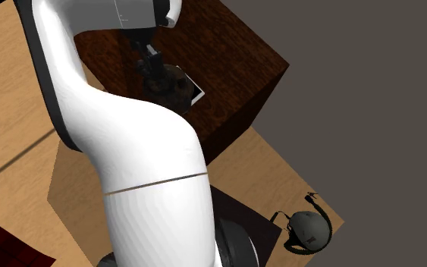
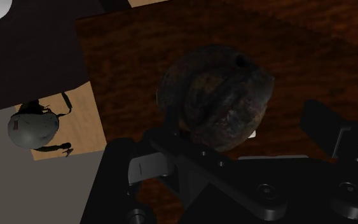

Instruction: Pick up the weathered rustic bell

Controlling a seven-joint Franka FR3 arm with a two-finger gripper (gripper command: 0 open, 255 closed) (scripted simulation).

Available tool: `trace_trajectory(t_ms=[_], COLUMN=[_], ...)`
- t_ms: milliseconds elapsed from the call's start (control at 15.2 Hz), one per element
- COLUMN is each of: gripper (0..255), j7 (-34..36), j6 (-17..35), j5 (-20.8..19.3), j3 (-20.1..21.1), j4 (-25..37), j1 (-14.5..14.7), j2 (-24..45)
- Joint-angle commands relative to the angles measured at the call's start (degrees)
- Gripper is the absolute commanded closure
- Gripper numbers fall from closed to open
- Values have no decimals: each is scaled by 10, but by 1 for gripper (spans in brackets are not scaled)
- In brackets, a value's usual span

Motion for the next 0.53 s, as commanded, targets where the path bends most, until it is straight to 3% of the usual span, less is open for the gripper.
trace_trajectory(t_ms=[0, 264, 330, 462], gripper=[0, 0, 255, 255], j7=[-3, -8, -8, -7], j6=[17, 39, 39, 38], j5=[3, 6, 6, 5], j3=[-1, -1, -1, -1], j4=[-22, -50, -51, -49], j1=[-3, -7, -7, -6], j2=[-6, -12, -12, -11])
